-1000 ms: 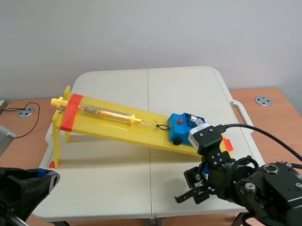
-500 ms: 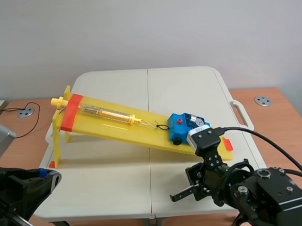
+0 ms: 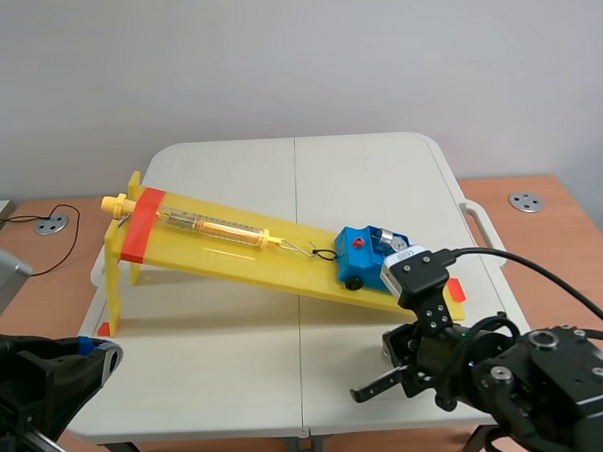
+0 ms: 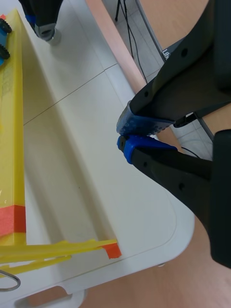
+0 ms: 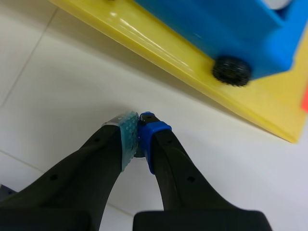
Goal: Place the four metal weights on the blue cart on the ramp.
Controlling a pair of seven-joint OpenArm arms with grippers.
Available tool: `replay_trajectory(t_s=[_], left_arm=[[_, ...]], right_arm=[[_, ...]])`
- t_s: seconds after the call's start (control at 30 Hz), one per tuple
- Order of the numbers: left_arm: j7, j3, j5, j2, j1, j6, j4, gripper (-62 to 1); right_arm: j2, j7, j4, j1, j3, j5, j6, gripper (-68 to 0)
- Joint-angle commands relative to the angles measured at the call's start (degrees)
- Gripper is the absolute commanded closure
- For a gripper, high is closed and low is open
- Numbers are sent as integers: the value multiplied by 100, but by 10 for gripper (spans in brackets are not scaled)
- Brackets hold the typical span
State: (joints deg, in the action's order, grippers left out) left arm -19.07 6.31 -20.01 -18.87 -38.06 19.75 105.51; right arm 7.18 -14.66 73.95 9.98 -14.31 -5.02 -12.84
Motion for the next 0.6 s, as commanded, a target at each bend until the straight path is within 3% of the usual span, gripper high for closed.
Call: replay_trajectory(t_s=[0.0,0.27,0.57], left_arm=[[549,46,-424,90,205,208,391,-31],[549,46,-424,90,205,208,391,-31],[546,46,-424,90,205,208,391,-31]], right_arm=[[450,162,1132,24,269,-356,81,-6],[925,-354,2712,911,785,-756,-162,-6],[1158,-975,4059,1438,1926,-1547,-372,-6]])
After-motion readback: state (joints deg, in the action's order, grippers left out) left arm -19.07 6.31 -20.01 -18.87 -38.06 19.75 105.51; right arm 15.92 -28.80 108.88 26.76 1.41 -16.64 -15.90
